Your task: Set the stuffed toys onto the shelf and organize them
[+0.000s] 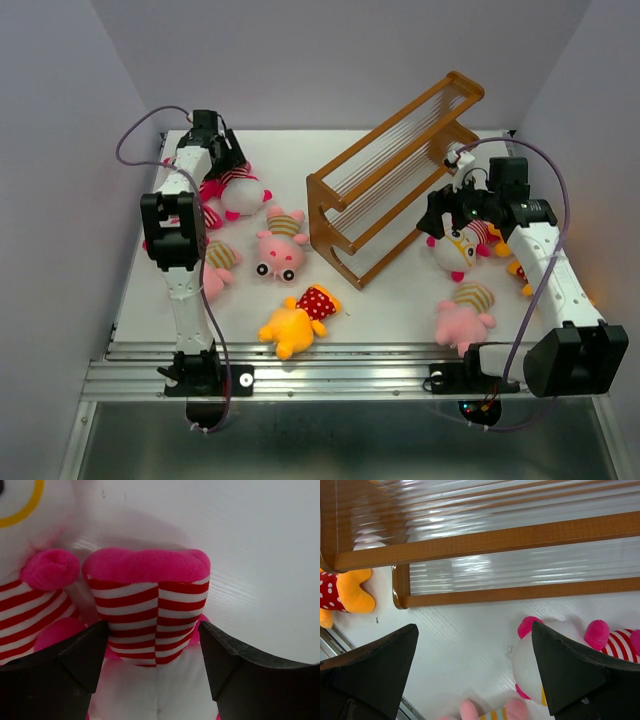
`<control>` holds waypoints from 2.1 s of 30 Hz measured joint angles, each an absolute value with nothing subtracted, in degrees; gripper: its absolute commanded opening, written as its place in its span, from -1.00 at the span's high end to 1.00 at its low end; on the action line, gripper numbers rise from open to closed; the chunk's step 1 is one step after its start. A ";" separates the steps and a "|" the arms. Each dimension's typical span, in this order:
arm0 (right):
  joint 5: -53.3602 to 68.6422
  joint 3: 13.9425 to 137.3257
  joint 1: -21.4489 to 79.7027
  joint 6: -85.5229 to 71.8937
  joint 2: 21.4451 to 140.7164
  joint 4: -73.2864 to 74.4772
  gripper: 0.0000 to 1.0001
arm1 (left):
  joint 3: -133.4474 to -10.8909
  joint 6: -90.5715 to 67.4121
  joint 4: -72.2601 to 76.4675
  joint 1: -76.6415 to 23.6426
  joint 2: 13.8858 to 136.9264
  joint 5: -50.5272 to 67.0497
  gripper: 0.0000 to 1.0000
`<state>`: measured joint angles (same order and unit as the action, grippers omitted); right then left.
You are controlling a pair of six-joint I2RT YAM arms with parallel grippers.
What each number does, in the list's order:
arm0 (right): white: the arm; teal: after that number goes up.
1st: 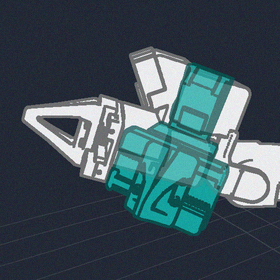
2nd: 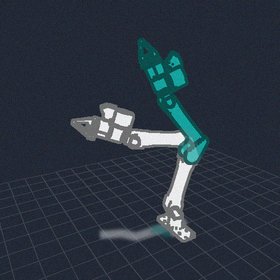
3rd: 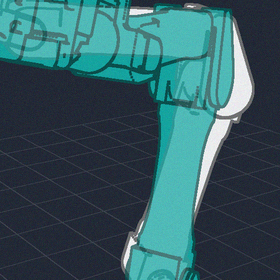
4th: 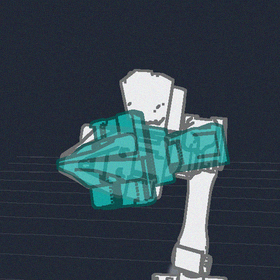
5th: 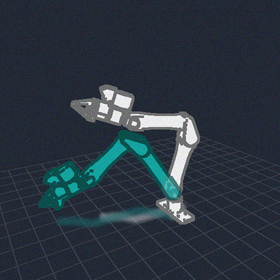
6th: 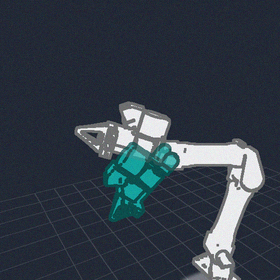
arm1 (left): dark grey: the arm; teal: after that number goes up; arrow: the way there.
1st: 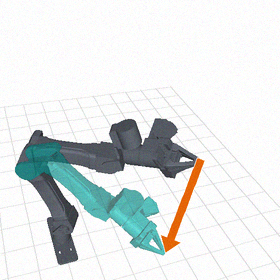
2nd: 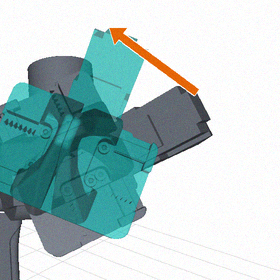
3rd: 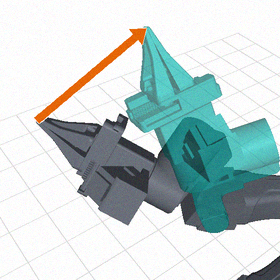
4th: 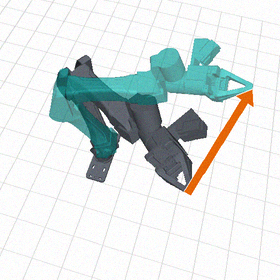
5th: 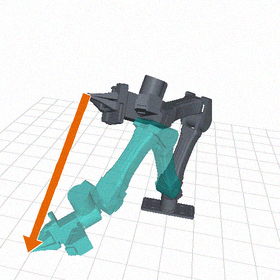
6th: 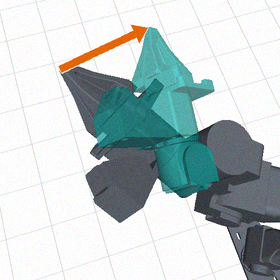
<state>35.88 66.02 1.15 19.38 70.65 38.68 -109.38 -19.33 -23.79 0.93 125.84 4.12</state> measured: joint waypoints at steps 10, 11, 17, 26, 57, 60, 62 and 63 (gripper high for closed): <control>37.98 68.12 1.15 19.79 72.10 39.00 -1.00 | -109.40 -18.44 -24.21 -2.50 130.52 -1.96 1.00; 38.35 68.23 1.15 20.03 72.10 39.00 -1.00 | -108.95 -18.72 -23.40 -2.50 130.34 -1.32 1.00; 43.77 68.23 1.15 24.21 70.57 40.32 -1.00 | -100.42 -19.62 -18.70 -2.07 123.37 6.07 1.00; 56.73 73.67 1.15 31.31 67.64 44.91 -1.00 | -87.50 -26.70 -7.77 -2.09 97.89 11.53 1.00; 60.51 99.66 16.36 -31.97 88.58 13.04 -0.98 | -79.22 -44.07 13.96 -35.09 75.31 -11.38 1.00; 60.27 98.63 16.80 -37.54 88.55 8.29 -0.96 | -79.26 -44.10 13.93 -35.73 75.31 -13.15 1.00; 59.70 98.37 17.41 -39.62 88.55 7.16 -0.91 | -79.50 -44.10 13.93 -36.14 75.31 -14.09 1.00; 59.42 98.30 17.67 -40.29 88.62 6.70 -0.87 | -79.61 -44.10 13.98 -36.29 75.31 -14.44 1.00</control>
<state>59.42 98.30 17.67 -40.29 88.62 6.70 -79.61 -44.10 13.98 -36.29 75.31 -14.44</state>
